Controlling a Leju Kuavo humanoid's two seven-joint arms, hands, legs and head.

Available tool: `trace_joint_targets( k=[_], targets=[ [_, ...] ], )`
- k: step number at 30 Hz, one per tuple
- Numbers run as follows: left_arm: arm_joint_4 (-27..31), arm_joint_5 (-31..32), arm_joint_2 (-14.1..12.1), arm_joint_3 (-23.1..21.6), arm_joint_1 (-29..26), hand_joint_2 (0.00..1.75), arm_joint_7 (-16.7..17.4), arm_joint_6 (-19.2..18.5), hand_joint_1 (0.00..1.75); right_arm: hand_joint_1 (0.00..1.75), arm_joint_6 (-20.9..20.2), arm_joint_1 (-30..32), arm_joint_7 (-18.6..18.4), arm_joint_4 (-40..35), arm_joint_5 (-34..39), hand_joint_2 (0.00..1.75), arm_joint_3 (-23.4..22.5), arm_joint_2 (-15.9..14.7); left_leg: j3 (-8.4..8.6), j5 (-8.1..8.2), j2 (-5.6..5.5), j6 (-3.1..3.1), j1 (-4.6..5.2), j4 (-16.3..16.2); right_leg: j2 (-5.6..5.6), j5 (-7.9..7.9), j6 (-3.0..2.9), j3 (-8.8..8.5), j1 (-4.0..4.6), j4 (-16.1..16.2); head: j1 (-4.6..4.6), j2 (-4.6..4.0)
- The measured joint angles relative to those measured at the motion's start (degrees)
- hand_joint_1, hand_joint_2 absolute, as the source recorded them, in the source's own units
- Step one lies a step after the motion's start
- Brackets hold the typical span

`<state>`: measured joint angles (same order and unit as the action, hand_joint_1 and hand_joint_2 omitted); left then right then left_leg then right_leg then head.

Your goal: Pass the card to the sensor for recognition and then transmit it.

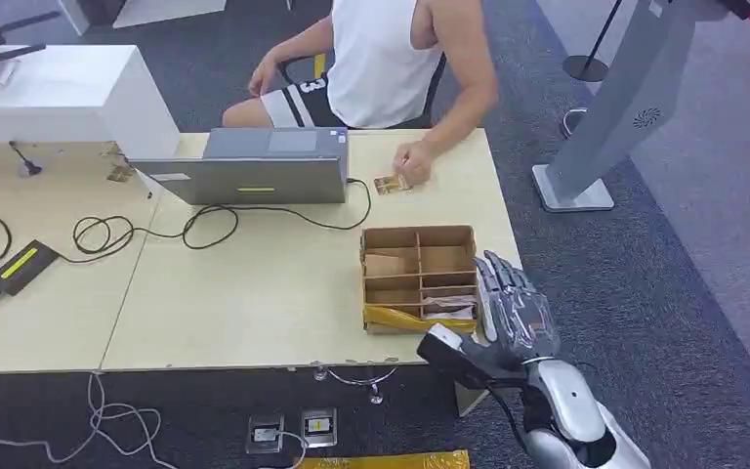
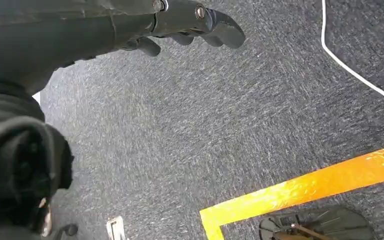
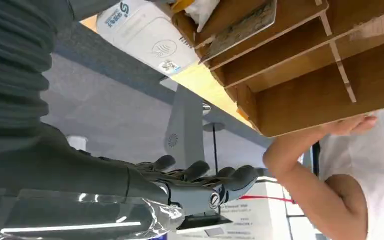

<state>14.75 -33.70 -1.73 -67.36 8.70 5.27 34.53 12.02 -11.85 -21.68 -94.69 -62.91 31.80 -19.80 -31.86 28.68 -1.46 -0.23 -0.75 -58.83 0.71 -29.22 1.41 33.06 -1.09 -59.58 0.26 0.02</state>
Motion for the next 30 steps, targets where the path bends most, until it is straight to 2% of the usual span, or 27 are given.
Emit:
trace_joint_targets(
  k=[10, 30],
  targets=[
    [0.0, 0.7, 0.0, 0.0, 0.1, 0.00, 0.5, 0.0, 0.00, 0.00, 0.0, -1.0, 0.9, 3.3, 1.4, 1.75, 1.0, 1.6, -0.02, 0.00, -0.01, 0.00, 0.00, 0.0, -0.01, 0.00, 0.00, 0.01, 0.00, 0.0, -0.02, 0.00],
    [0.0, 1.2, 0.0, 0.0, 0.1, 0.00, 0.8, 0.0, 0.00, 0.00, 1.4, -2.4, 1.3, 7.5, 3.4, 1.75, 2.7, 2.8, -0.02, 0.00, -0.01, 0.00, 0.00, 0.0, 0.00, 0.00, 0.00, 0.01, 0.00, 0.0, 0.00, 0.00]
  ],
)
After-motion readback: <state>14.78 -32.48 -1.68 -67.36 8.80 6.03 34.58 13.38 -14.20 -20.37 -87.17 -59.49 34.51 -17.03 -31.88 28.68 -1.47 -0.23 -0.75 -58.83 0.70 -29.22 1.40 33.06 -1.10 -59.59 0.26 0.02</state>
